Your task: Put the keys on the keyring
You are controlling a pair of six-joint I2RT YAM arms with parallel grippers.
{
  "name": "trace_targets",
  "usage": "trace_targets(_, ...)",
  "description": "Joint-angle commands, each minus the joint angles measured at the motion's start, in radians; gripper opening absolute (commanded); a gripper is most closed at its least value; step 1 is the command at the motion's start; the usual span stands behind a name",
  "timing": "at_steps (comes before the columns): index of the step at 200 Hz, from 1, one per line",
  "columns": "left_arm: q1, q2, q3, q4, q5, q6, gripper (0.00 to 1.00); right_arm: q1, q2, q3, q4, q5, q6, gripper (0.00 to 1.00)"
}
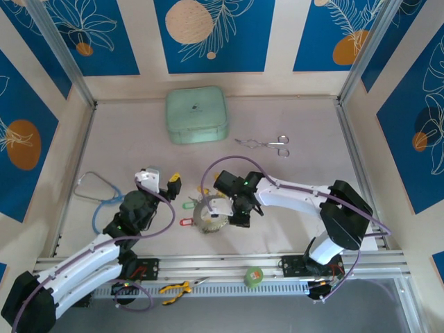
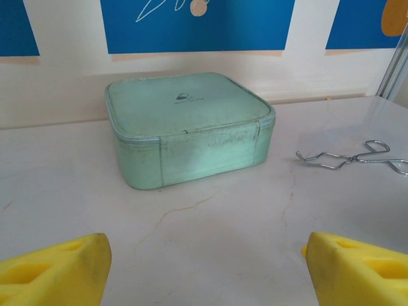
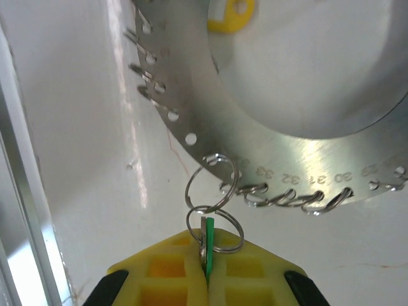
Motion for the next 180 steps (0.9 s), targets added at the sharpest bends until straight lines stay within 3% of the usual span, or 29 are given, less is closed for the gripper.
trace_targets(1, -0.001, 0.007, 0.037, 0.04, 0.002, -0.006, 0.8, 0.01, 0.02, -0.015, -0.043, 0.009, -0.043, 0.02)
trace_targets(30, 0.001, 0.024, 0.041, 0.044, 0.005, 0.001, 0.8, -0.009, 0.043, -0.028, -0.026, 0.083, -0.04, 0.22)
trace_targets(47, 0.003, 0.033, 0.047, 0.042, 0.012, 0.005, 0.8, -0.041, 0.033, -0.029, -0.028, 0.091, -0.037, 0.28)
trace_targets(93, 0.004, 0.064, 0.061, 0.036, 0.043, 0.028, 0.81, -0.196, -0.144, -0.032, 0.035, -0.14, 0.016, 0.35)
trace_targets(121, 0.004, 0.093, 0.087, 0.002, 0.056, 0.018, 0.83, -0.295, -0.255, -0.07, 0.268, -0.188, 0.264, 0.36)
trace_targets(147, 0.005, 0.123, 0.119, -0.054, 0.074, 0.002, 0.83, -0.304, -0.272, -0.115, 0.41, -0.176, 0.497, 0.34)
trace_targets(180, 0.003, 0.152, 0.156, -0.131, 0.08, -0.026, 0.84, -0.31, -0.25, -0.132, 0.405, -0.082, 0.931, 0.34)
